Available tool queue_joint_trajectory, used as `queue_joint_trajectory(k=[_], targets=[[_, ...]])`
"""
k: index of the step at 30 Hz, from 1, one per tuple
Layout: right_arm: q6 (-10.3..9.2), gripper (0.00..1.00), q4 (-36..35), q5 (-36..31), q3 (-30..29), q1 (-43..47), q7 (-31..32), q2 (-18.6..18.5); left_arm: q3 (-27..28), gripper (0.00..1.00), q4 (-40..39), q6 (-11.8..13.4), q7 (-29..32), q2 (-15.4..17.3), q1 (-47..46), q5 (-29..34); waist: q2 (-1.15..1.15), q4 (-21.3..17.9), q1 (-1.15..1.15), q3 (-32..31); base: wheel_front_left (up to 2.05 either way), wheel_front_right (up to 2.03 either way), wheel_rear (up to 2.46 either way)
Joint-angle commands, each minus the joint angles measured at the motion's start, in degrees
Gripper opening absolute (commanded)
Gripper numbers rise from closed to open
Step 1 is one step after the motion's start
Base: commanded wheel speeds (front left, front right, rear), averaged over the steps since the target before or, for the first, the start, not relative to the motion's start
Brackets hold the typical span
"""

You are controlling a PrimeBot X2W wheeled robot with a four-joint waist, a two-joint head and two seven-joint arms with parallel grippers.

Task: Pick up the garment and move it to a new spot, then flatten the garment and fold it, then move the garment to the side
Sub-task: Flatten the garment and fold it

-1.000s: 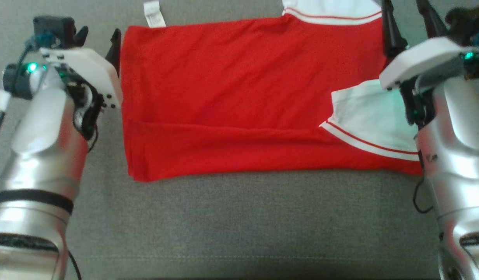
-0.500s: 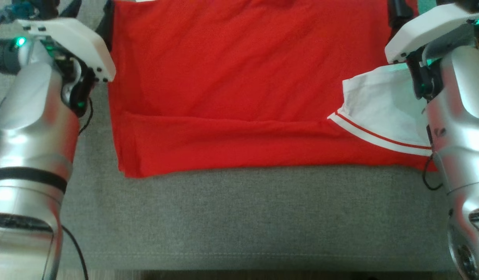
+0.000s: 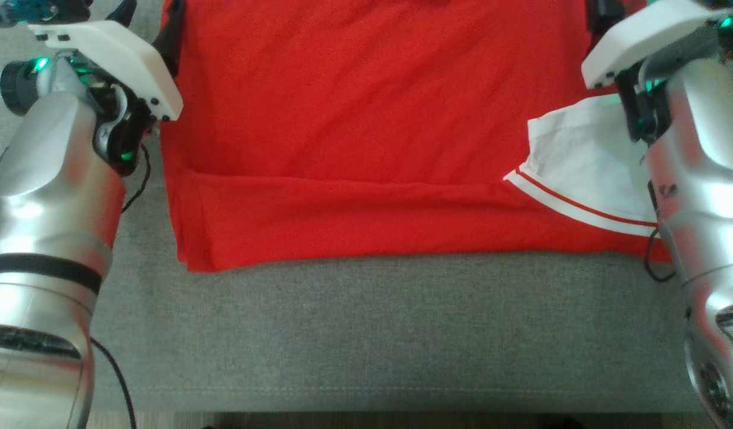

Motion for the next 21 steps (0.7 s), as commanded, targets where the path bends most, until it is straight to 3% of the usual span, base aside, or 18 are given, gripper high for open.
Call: queue_joint_trajectory(k=[1, 4, 5, 6, 7, 8, 9, 21], targets=[[0.2, 1.0, -1.4, 0.3, 0.8, -1.7, -0.6, 1.1, 0.9, 1.0, -1.2, 0.0, -0.1, 2.9, -0.8, -0.6, 0.0, -0.2, 0.0, 0.4, 0.0, 0.0, 0.0], [0.2, 1.0, -1.0, 0.4, 1.1, -2.7, -0.6, 0.8, -0.8, 1.0, -0.6, 0.0, 0.2, 2.9, -0.7, -1.0, 0.0, -0.1, 0.0, 0.9, 0.0, 0.0, 0.0], [0.2, 1.0, -0.7, 0.2, 1.4, -3.1, -0.4, 0.6, -1.1, 0.84, -0.6, 0.0, 0.2, 2.8, -0.7, -1.3, 0.0, 0.0, 0.0, 1.1, 0.0, 0.0, 0.0], [0.2, 1.0, -0.5, 0.2, 1.5, -3.6, -0.2, 0.3, -1.8, 0.51, -0.6, 0.0, 0.5, 2.8, -0.8, -1.6, 0.0, 0.2, 0.0, 1.2, 0.0, 0.0, 0.0], [0.2, 1.0, -0.2, 0.0, 1.6, -4.2, 0.0, 0.0, -2.3, 0.34, -0.8, 0.0, 0.7, 2.7, -0.8, -2.0, 0.0, 0.4, 0.0, 1.5, 0.0, 0.0, 0.0], [0.2, 1.0, 0.2, -0.3, 1.7, -4.8, 0.4, -0.3, -2.9, 0.05, -1.1, 0.0, 0.8, 2.6, -0.9, -2.5, 0.0, 0.6, 0.0, 1.6, 0.0, 0.0, 0.0], [0.2, 1.0, 1.0, -1.0, 2.0, -6.3, 1.3, -0.9, -4.4, 0.0, -1.9, 0.0, 1.4, 2.5, -1.1, -3.4, 0.0, 1.3, 0.0, 2.1, 0.0, 0.0, 0.0], [0.2, 1.0, 11.5, -5.8, -0.2, -15.9, 10.7, -4.4, -9.8, 0.0, -4.9, 0.0, -3.3, 0.3, -3.4, -6.8, 0.0, 7.4, 0.0, 4.9, 0.0, 0.0, 0.0]])
